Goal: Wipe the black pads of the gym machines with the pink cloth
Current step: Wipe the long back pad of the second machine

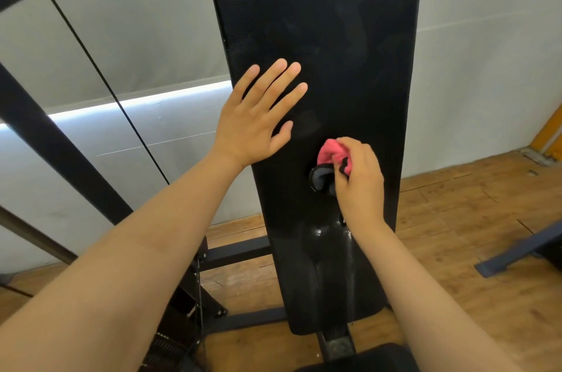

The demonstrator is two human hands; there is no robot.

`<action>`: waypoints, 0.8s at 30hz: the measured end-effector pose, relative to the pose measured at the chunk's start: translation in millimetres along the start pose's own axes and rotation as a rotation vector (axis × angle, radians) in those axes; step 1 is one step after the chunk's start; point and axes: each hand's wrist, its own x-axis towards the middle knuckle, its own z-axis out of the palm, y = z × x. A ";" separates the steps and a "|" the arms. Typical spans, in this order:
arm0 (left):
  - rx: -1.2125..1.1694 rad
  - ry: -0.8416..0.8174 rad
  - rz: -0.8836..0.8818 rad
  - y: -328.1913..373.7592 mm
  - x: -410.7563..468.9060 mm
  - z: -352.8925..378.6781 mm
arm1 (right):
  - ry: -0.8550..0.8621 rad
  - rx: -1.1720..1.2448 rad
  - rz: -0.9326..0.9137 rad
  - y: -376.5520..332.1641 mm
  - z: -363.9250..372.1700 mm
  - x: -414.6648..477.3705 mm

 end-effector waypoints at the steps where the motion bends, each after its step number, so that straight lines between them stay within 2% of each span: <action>1: 0.000 0.006 0.003 -0.3 0.0 0.3 | 0.018 -0.023 -0.026 1.1 3.6 -1.5; 5: -0.004 0.014 0.004 -0.9 0.0 1.4 | 0.069 -0.077 -0.032 0.2 16.3 -11.9; 11: -0.005 0.011 -0.001 -0.9 -0.5 1.9 | 0.108 -0.030 -0.080 6.5 19.9 -12.4; 14: -0.004 0.008 -0.001 -1.0 -0.2 1.3 | 0.065 -0.004 -0.120 11.0 17.8 -12.2; 18: 0.002 0.006 -0.001 -0.5 -0.2 0.7 | -0.095 0.095 -0.101 8.3 10.4 -13.4; 24: 0.005 0.003 0.000 0.2 0.3 0.8 | -0.090 0.304 -0.001 9.6 8.5 -16.1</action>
